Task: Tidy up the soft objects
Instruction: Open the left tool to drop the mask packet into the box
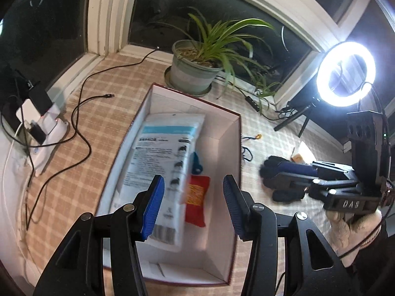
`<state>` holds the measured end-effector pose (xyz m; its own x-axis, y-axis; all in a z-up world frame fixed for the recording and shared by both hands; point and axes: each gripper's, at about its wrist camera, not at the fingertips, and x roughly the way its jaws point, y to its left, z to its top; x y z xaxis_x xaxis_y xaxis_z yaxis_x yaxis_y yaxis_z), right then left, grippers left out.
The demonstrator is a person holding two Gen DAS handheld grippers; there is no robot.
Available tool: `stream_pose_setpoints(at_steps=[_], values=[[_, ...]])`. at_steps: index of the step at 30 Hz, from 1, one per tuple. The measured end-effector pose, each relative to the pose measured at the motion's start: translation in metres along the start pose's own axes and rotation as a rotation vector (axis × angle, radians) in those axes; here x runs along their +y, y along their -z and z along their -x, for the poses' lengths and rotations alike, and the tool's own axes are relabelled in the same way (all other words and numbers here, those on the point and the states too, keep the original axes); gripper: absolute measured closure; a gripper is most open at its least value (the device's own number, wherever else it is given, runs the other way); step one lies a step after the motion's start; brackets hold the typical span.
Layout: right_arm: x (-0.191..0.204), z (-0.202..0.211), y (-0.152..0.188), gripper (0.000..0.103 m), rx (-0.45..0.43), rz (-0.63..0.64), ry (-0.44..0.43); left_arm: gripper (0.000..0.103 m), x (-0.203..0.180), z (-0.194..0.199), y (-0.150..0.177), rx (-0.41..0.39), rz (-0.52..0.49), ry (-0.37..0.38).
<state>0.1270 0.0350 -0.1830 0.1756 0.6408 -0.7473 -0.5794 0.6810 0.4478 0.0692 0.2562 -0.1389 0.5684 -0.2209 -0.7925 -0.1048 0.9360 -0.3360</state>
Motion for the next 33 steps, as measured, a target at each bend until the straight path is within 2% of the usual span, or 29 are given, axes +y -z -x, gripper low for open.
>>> stream_pose_setpoints(at_steps=[3, 10, 18, 22, 25, 29, 33], values=[[-0.019, 0.026, 0.017, 0.057, -0.044, -0.018, 0.002, 0.056, -0.014, 0.008, 0.009, -0.012, 0.007, 0.020], [-0.087, 0.085, 0.056, 0.056, -0.115, -0.099, 0.065, 0.056, -0.057, 0.011, 0.032, -0.031, 0.009, 0.061], [-0.156, 0.139, 0.107, 0.055, -0.183, -0.133, 0.171, 0.053, -0.109, -0.016, 0.060, -0.011, 0.039, 0.121], [-0.176, 0.153, 0.123, 0.045, -0.212, -0.098, 0.197, 0.053, -0.127, -0.036, 0.072, 0.010, 0.071, 0.148], [-0.189, 0.157, 0.128, 0.043, -0.210, -0.054, 0.210, 0.053, -0.141, -0.053, 0.082, 0.022, 0.095, 0.155], [-0.204, 0.145, 0.127, 0.042, -0.166, -0.012, 0.211, 0.053, -0.159, -0.074, 0.090, 0.040, 0.113, 0.160], [-0.227, 0.121, 0.118, 0.042, -0.098, -0.046, 0.175, 0.053, -0.171, -0.089, 0.093, 0.053, 0.129, 0.164]])
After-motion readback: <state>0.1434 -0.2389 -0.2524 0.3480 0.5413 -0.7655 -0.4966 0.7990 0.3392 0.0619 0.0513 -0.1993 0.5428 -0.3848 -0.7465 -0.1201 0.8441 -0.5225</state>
